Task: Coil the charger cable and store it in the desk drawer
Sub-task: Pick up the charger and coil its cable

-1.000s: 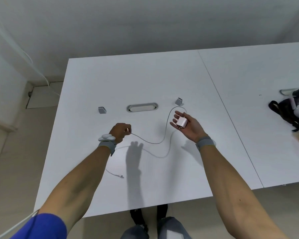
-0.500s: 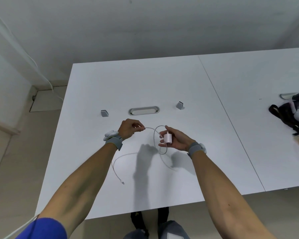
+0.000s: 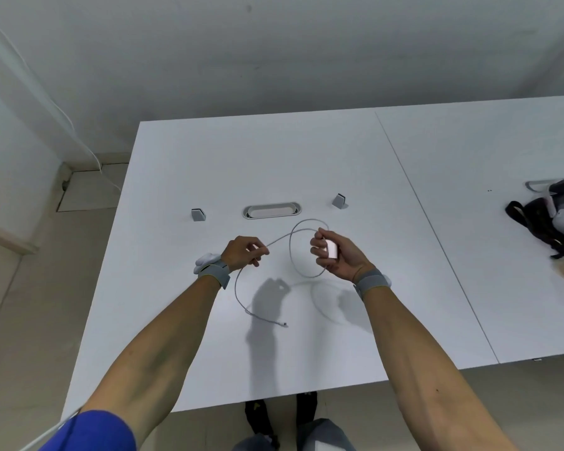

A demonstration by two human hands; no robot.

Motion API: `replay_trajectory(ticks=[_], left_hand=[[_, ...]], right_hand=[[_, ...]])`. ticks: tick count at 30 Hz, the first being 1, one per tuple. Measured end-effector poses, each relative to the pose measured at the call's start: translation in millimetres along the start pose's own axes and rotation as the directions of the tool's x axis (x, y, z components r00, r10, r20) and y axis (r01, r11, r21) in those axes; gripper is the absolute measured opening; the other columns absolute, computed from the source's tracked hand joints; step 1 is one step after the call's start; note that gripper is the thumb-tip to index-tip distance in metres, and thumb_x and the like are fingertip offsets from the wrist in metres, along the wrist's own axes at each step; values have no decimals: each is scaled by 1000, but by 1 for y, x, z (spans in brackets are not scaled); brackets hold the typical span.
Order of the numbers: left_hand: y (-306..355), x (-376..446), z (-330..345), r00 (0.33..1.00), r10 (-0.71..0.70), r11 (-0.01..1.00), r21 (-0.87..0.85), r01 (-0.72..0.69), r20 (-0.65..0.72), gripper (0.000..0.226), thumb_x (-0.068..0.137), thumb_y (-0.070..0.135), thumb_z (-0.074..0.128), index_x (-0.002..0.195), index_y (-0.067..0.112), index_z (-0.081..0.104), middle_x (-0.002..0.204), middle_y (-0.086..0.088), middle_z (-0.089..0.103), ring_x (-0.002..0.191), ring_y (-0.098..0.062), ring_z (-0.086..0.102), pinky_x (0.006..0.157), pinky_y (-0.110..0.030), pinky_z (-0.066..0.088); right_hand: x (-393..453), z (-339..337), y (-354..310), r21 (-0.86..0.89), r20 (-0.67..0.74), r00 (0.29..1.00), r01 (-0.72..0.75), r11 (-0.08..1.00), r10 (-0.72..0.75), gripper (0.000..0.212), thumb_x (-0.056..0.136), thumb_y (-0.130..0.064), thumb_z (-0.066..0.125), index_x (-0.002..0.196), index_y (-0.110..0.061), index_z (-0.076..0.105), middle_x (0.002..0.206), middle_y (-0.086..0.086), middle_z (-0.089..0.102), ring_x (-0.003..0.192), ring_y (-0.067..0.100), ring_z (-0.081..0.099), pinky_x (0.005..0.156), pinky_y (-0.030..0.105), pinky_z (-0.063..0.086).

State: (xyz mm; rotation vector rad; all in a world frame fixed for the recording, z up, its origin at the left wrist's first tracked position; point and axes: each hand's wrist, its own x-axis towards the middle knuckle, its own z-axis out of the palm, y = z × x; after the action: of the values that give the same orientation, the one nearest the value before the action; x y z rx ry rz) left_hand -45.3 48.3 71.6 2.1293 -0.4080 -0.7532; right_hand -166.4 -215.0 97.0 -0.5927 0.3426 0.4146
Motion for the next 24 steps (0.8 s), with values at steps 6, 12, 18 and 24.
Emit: replay_trajectory(ticks=[6,12,18,24], left_hand=[[-48,-15,-14,994,-105,994,38,107,-43,14,89,18,72,91,6,77,83,-17,78,80,-28,77,65,-22,56],[-88,-35,-23,964,-244,968,34,249,-110,8,88,12,73,80,13,72,88,-18,79,76,-22,74,64,-21,52],[-101,-40,-24,897,-335,936,8,352,-288,12,83,-1,66,80,10,61,67,-8,77,70,-26,76,64,-31,59],[-75,-27,-21,959,-225,876,396,275,-170,37,83,-3,41,82,27,63,82,-1,74,74,-19,68,59,-27,54]], right_hand=[[-10,-2,-33,209,34,982,173,963,-184,24,103,-24,46,84,-13,55,67,-3,43,53,11,41,35,19,27],[-20,-5,-60,297,29,947,298,907,-321,22,105,-25,47,88,-14,56,68,-4,44,55,10,39,39,19,25],[-16,-2,-67,232,-47,934,355,906,-354,17,105,-24,49,94,-15,57,72,-5,42,58,11,40,42,20,32],[2,6,-51,-8,-216,919,338,941,-331,12,103,-13,55,110,-9,65,81,0,57,69,16,52,59,23,47]])
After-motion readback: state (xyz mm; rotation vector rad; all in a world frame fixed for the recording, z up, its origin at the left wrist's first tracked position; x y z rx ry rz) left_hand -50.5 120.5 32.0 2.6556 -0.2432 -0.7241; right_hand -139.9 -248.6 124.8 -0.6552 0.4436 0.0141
